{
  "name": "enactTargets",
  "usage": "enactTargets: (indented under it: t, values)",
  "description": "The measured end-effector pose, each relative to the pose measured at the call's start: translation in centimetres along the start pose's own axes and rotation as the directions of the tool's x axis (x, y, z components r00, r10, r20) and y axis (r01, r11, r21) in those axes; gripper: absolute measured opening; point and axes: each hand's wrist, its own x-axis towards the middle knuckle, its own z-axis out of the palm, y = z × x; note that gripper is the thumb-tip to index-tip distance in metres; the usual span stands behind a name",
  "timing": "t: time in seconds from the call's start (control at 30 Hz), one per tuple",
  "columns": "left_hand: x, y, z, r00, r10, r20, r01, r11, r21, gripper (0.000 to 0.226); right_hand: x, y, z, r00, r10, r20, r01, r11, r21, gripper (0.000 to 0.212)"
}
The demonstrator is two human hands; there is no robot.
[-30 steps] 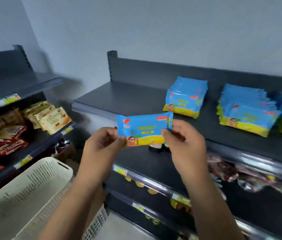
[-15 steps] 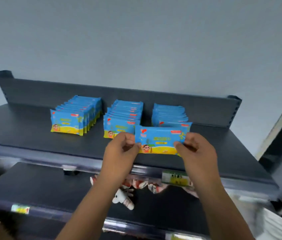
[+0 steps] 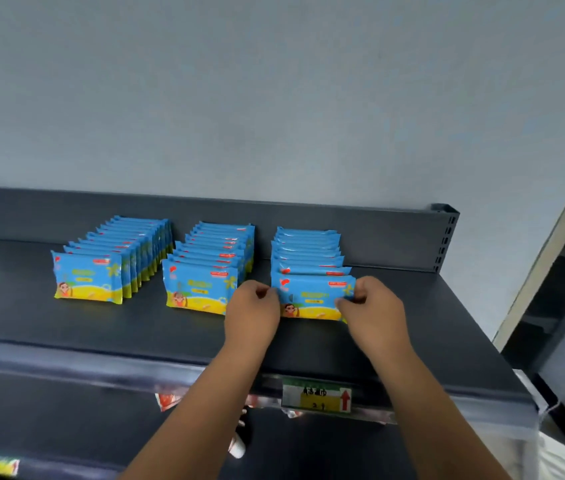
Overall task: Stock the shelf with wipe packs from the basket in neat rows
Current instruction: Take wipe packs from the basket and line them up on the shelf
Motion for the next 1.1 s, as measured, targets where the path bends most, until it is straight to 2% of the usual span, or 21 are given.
enactTargets:
  t: [0.13,0.2,0.23,0.33,0.4,0.43,0.5,0.6,0.77,0.87,0.97,1.03,1.07,1.1]
  values:
    - [-0.2,0.9,-0.9,0.996,0.041,0.075,-0.043,0.999,0.018,0.017,-0.2,-0.6,0.7,0.999,0.035,-0.032,-0.037,0.997,-0.069,0.010]
    - [-0.9,1.5,-1.8,0.988,0.129,0.081,-0.140,0.981,0.137,0.021,-0.6,-1.0,0.8,0.998,0.042,-0.053,-0.050,0.987,-0.151,0.014]
    - [-1.2,1.7,-2.4,0.976,0.204,0.073,-0.215,0.953,0.214,0.021,-1.0,-1.1,0.9,0.997,0.039,-0.070,-0.051,0.980,-0.192,0.023]
    - [-2.0,2.1,-4.7,0.870,0.488,0.077,-0.466,0.761,0.451,0.026,-2.9,-2.0,0.9,0.979,-0.048,-0.199,-0.028,0.931,-0.365,0.052]
    - [-2.1,2.1,-6.4,0.774,0.626,0.094,-0.553,0.598,0.581,0.033,-4.1,-3.0,1.0,0.954,-0.170,-0.247,0.042,0.891,-0.452,0.051]
    - [-2.1,2.0,-7.2,0.749,0.653,0.111,-0.559,0.533,0.635,0.037,-4.7,-3.7,1.3,0.945,-0.228,-0.233,0.093,0.875,-0.476,0.048]
    - [-2.0,1.8,-9.1,0.753,0.640,0.152,-0.540,0.470,0.698,0.041,-5.5,-5.0,2.1,0.932,-0.324,-0.163,0.201,0.836,-0.511,0.044]
    - [-1.6,0.7,-12.2,0.780,0.607,0.152,-0.488,0.437,0.756,0.044,-6.7,-6.3,4.1,0.895,-0.444,-0.052,0.349,0.767,-0.539,0.042]
    - [0.1,-2.1,-16.3,0.804,0.574,0.157,-0.428,0.376,0.822,0.045,-7.6,-8.2,8.1,0.857,-0.508,0.087,0.482,0.730,-0.486,0.050]
    - [1.3,-2.7,-18.6,0.830,0.544,0.122,-0.382,0.396,0.835,0.043,-7.1,-10.0,10.5,0.810,-0.563,0.167,0.568,0.677,-0.468,0.048]
    - [2.9,-3.4,-21.3,0.863,0.500,0.070,-0.347,0.487,0.802,0.042,-6.7,-12.8,12.8,0.776,-0.599,0.200,0.612,0.637,-0.469,0.048]
    - [4.6,-4.2,-23.6,0.873,0.487,-0.025,-0.344,0.650,0.678,0.034,-6.9,-14.7,14.8,0.770,-0.618,0.160,0.623,0.672,-0.400,0.048]
    - [5.1,-4.5,-24.6,0.884,0.454,-0.110,-0.330,0.774,0.540,0.027,-7.1,-15.5,15.9,0.776,-0.618,0.126,0.620,0.712,-0.331,0.048]
    - [5.7,-4.6,-25.7,0.899,0.393,-0.192,-0.319,0.889,0.329,0.021,-7.4,-16.5,17.3,0.803,-0.590,0.080,0.591,0.774,-0.227,0.046]
